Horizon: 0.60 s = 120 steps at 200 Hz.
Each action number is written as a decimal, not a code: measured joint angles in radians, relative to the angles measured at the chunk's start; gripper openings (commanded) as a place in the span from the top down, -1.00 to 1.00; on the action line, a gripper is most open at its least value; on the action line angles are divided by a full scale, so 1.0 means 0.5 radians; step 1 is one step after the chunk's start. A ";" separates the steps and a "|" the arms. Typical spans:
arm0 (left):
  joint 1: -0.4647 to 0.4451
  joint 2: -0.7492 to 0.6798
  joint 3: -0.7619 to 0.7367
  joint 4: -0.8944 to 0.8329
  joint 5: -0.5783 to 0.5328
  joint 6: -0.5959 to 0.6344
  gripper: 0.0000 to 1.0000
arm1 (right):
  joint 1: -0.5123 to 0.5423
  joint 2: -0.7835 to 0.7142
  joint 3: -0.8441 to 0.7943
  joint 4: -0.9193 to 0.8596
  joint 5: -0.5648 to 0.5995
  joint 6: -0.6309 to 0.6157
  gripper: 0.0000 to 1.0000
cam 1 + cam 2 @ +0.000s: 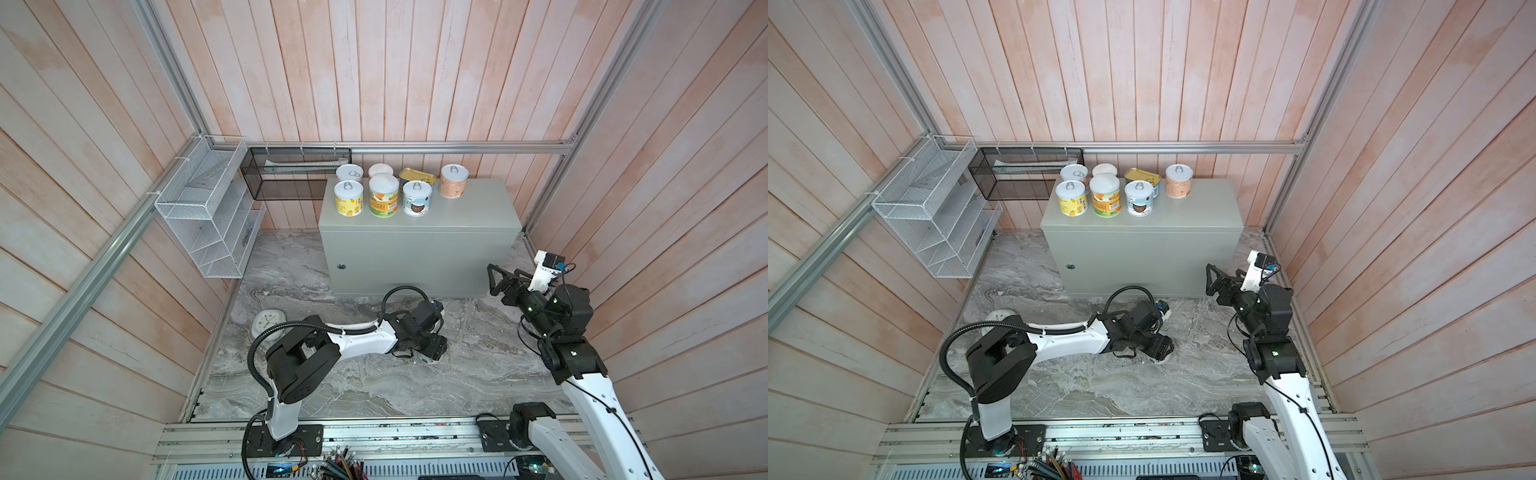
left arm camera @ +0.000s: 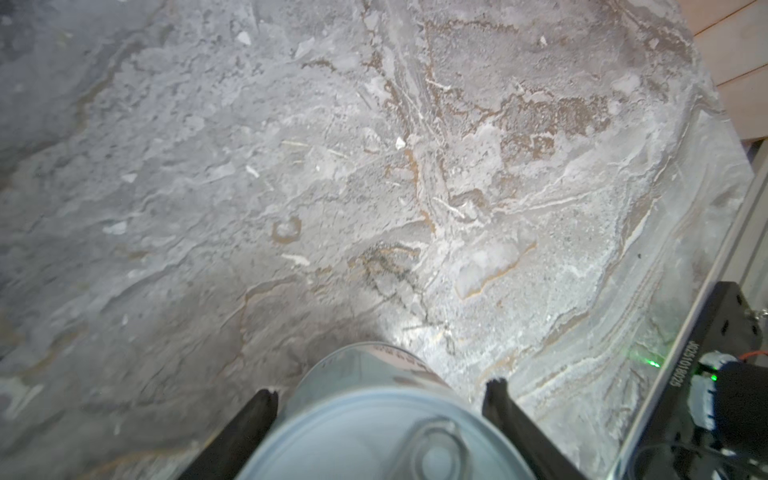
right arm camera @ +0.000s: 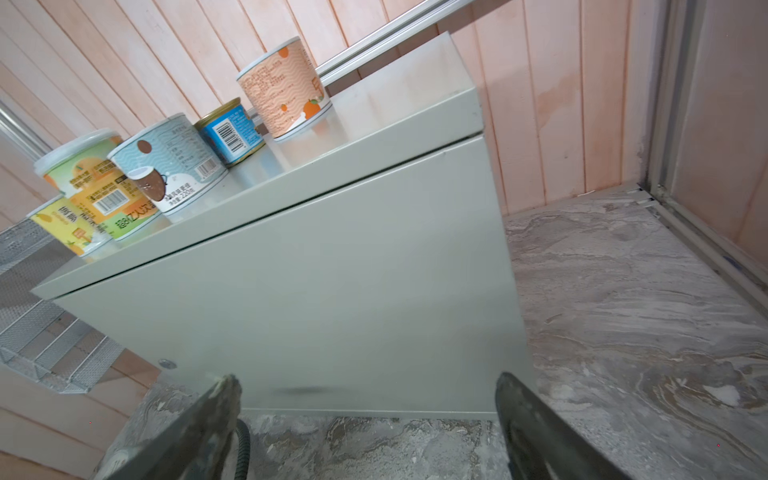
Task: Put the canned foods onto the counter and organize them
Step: 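Lift the pale-blue can toward the right gripper while the right gripper reaches for it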
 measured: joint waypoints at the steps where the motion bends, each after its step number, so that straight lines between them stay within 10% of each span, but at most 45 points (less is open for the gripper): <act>1: 0.001 -0.004 -0.002 -0.003 0.000 0.000 -0.26 | 0.002 0.001 -0.001 0.001 -0.001 -0.001 -0.90; 120: 0.421 -0.768 -0.006 -0.533 0.061 -0.098 -0.21 | 0.747 0.237 -0.008 0.113 0.055 -0.412 -0.89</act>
